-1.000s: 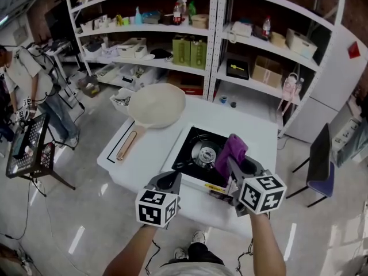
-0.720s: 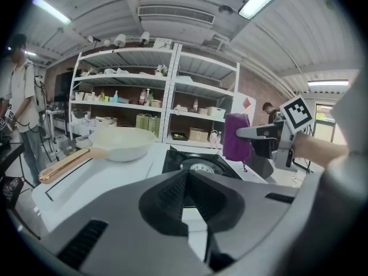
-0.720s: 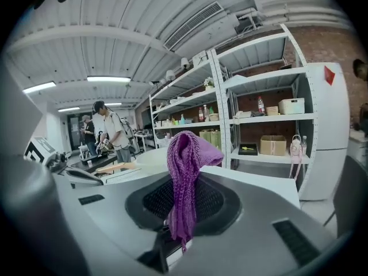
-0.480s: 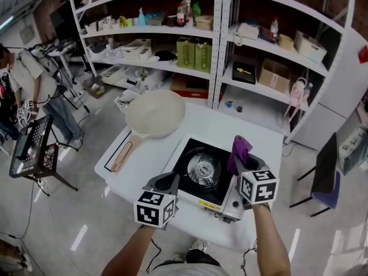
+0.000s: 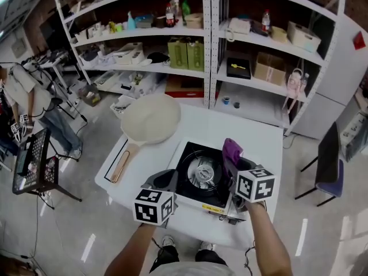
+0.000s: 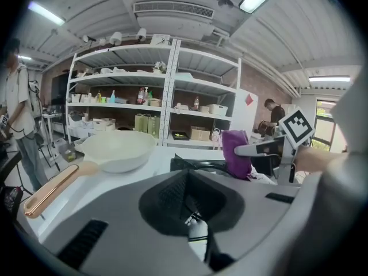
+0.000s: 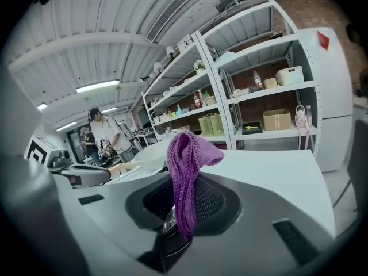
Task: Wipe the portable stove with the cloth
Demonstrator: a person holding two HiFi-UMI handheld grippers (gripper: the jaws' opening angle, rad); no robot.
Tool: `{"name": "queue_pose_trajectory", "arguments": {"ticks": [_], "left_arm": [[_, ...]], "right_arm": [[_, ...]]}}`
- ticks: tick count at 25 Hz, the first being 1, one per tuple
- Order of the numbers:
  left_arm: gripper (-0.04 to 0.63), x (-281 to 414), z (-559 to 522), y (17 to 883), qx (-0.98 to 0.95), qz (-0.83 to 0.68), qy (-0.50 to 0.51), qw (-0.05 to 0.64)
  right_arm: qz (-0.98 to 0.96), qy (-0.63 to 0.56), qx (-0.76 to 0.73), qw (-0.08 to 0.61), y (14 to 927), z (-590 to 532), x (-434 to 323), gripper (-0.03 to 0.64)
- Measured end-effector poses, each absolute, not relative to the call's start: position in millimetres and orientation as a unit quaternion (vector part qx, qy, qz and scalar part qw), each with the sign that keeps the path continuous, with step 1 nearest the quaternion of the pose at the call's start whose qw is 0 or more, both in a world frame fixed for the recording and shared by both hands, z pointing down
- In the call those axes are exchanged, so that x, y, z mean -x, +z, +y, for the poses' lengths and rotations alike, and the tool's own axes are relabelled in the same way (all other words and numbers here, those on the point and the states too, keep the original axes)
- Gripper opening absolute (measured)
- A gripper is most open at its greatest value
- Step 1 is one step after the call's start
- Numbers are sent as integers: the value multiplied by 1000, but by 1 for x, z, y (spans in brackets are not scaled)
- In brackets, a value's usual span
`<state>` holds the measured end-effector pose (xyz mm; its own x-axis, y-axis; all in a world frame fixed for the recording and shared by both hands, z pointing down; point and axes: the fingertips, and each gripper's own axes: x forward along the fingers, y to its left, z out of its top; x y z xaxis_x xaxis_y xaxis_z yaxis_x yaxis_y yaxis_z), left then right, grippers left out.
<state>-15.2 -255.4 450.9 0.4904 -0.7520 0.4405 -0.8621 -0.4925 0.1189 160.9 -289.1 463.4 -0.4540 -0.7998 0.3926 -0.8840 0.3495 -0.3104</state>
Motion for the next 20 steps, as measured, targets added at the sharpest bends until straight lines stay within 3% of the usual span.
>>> {"name": "queue_pose_trajectory", "arguments": {"ticks": [20], "left_arm": [[3,11,-272,458,-923,-310,171,151]], "right_arm": [[-735,354,-578,18,475,-218,-144,66]]}}
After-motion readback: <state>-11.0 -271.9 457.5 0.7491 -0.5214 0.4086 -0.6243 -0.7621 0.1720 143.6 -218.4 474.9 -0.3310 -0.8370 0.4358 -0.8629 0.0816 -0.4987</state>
